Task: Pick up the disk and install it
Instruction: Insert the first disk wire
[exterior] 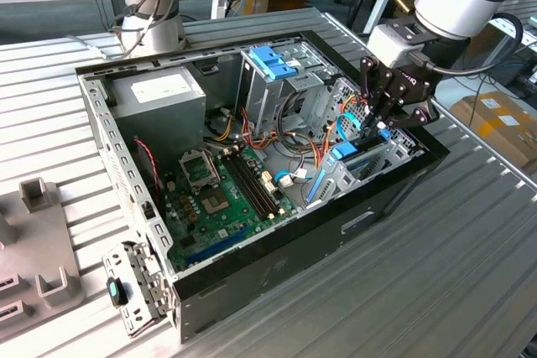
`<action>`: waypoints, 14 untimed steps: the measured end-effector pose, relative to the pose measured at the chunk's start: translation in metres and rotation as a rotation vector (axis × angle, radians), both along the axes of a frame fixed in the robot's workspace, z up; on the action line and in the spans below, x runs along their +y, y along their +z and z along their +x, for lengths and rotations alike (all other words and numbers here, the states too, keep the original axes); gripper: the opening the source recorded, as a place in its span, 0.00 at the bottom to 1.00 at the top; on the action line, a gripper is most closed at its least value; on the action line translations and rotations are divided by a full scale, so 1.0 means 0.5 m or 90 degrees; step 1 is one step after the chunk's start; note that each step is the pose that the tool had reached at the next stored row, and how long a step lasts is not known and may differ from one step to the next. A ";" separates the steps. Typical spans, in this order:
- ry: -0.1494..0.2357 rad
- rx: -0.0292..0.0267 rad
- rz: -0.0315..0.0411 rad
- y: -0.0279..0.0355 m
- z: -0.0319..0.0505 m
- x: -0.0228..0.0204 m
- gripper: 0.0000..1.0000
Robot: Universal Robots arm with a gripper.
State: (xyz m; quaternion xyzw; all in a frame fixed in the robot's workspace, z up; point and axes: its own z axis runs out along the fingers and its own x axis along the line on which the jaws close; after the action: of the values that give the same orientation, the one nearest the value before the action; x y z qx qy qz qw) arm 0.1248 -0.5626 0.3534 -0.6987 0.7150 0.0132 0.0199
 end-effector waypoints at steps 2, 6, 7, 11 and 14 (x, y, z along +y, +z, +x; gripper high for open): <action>0.016 -0.0059 0.0032 -0.001 0.000 0.0000 0.16; 0.028 -0.0108 0.0039 -0.003 -0.001 -0.0008 0.16; 0.028 -0.0108 0.0036 -0.005 -0.001 -0.0013 0.16; 0.028 -0.0108 0.0036 -0.005 -0.001 -0.0014 0.16; 0.028 -0.0109 0.0043 -0.006 -0.002 -0.0014 0.16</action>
State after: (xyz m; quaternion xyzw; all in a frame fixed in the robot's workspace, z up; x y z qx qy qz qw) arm 0.1237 -0.5633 0.3504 -0.7144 0.6991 0.0101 0.0280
